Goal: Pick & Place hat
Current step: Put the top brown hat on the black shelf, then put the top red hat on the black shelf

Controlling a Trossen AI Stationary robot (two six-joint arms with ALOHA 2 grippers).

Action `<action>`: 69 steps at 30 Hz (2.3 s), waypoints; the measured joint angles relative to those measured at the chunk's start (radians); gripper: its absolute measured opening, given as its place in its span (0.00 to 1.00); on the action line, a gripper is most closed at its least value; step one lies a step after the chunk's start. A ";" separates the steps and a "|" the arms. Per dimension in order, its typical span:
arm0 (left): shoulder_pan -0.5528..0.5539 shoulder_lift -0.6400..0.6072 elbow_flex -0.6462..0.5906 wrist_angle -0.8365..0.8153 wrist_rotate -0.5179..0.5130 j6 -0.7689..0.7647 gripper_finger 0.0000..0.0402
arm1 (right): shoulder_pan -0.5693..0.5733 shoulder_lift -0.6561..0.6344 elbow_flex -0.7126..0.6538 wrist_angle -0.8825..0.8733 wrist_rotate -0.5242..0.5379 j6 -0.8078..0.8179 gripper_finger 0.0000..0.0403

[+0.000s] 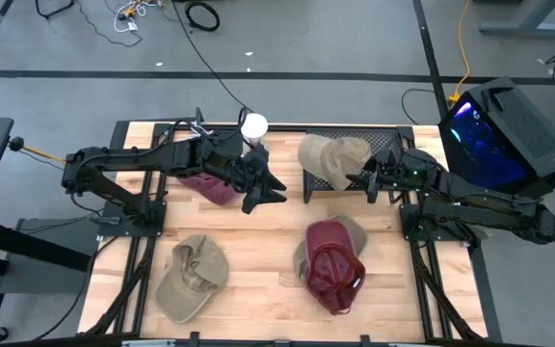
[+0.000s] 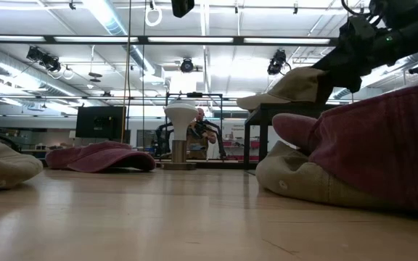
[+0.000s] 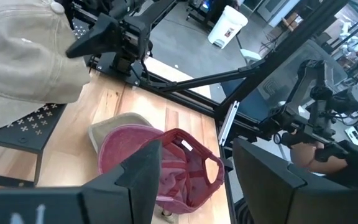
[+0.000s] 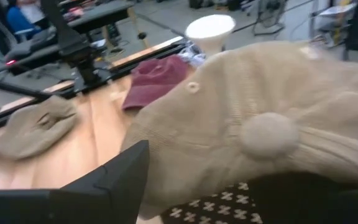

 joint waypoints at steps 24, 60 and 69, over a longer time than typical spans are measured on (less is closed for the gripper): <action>0.000 0.000 -0.001 0.037 0.024 -0.102 0.51 | 0.000 -0.171 0.000 -0.314 -0.173 0.060 0.56; 0.182 0.000 -0.001 -0.862 -0.474 0.083 0.28 | 0.096 0.056 0.039 0.231 -0.463 0.129 0.56; 0.342 0.000 -0.055 -0.923 -0.492 0.093 0.36 | 0.096 0.123 0.099 0.231 -0.467 0.100 0.56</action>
